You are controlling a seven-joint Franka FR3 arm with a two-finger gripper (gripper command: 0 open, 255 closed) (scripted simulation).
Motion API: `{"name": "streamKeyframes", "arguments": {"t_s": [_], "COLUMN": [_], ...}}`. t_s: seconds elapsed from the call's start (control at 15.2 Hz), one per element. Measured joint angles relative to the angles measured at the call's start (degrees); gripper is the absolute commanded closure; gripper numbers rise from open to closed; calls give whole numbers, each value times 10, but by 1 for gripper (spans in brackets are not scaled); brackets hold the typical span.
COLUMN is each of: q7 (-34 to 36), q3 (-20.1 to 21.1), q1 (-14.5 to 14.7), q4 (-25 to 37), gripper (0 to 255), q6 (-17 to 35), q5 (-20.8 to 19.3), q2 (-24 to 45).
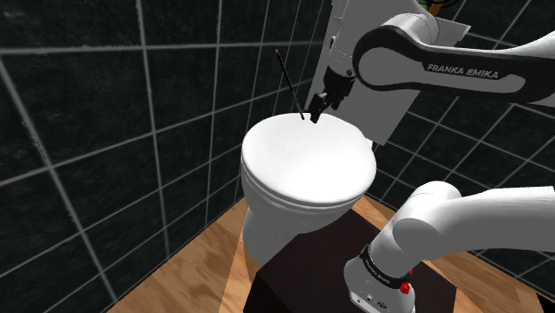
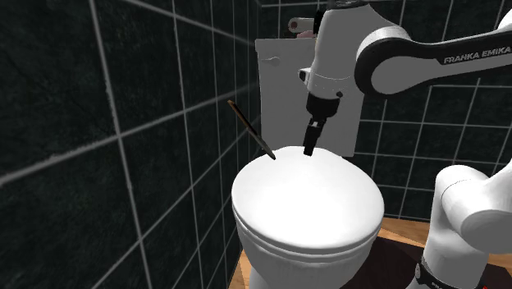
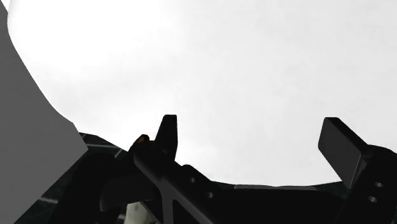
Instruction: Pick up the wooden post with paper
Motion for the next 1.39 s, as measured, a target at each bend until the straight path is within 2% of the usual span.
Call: {"name": "streamKeyframes", "arguments": {"t_s": [0.2,0.46,0.79,0.99,1.19,1.39], "q7": [61,169,339,457,569,623], "q3": [35,90,177,240,299,320], "q1": [-34,-99,-214,-286,-342,-360], "q4": [-10,-15,17,64,115,129], "gripper": [0,0,0,0,0,0], "q6": [86,194,278,281,248,227], "q5": [-56,-156,-323,-440,-558,-614], "q2": [33,84,155,208,262,286]}}
